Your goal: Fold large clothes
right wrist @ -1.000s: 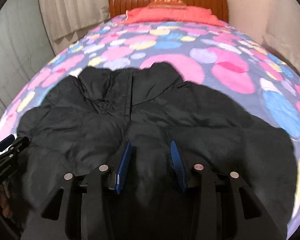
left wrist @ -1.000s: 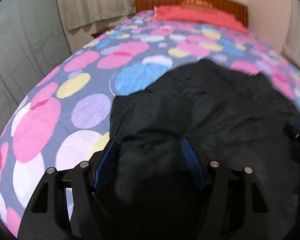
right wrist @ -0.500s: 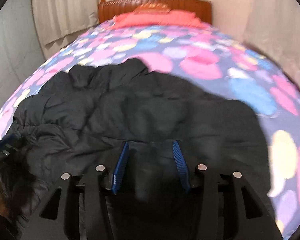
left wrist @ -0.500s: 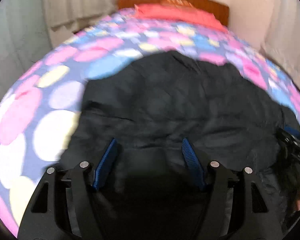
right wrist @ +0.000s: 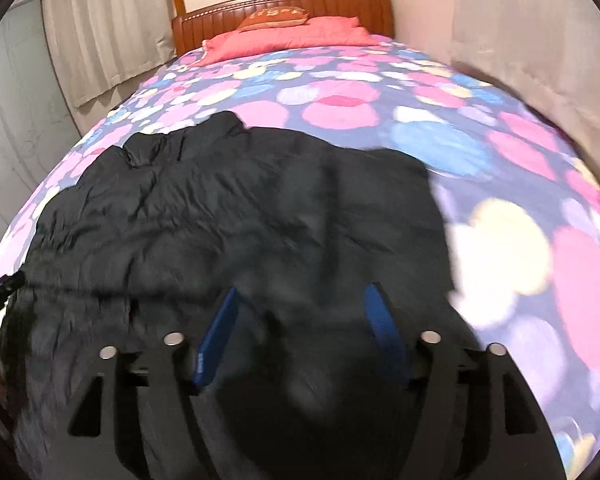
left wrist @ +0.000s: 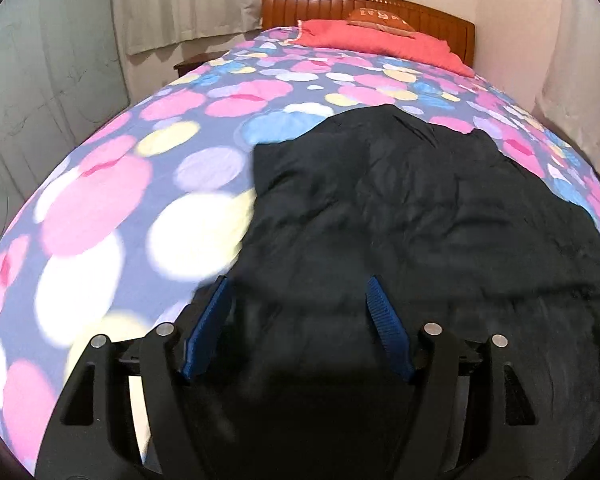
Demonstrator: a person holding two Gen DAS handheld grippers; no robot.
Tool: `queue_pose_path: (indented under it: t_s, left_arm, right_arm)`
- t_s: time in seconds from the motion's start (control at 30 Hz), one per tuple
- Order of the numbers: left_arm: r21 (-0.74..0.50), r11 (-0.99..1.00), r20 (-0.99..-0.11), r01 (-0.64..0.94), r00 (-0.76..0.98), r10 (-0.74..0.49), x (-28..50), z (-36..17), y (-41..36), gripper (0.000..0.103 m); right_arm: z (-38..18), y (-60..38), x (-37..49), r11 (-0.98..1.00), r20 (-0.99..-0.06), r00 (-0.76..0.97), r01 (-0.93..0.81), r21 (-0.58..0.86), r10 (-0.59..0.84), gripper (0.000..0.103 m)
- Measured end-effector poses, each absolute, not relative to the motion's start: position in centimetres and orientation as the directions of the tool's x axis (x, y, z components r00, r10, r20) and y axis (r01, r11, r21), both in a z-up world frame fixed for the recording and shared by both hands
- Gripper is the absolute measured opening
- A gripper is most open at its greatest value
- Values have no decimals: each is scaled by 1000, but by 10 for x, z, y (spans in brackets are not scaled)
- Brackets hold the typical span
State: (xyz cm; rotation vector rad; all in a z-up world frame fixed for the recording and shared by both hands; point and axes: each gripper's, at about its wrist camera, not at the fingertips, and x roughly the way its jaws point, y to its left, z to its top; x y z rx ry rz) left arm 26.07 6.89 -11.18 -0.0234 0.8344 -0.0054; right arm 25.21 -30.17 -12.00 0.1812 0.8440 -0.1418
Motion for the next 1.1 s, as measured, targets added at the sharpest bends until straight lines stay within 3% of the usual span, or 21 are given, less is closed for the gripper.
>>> queue_pose_path:
  t_s: [0.27,0.43,0.87,0.9,1.0,1.1]
  left_arm:
    - [-178,975,-785,-133,617,-59,147,-117,133,81]
    - [-318,930,-801,-186,578,-158,92,-130,160,81]
    - [-541,823,-723,-175,596,-348,44,-149,168,81]
    - [-540,824,-723,-173,596,-349,43,-149,166,79]
    - [-527,834,-736,-161,577,-354,42,-151,157,66]
    - [-462,873,-759,-155,578,-299,41,-150,148,62]
  right_arm:
    - [-128,-343,130,954,-784,607,291,74,-125,74]
    - [-141,-363,77,932,-808,576,347,102,-126,74]
    - [-174,-370,22,863,-806,590,385,328,43,74]
    - [-174,-369,21,864,-804,593,382,328,44,73]
    - [-175,-365,20,862,-794,603,361,356,75,50]
    - [-173,-361,20,864,-791,608,357,354,73,44]
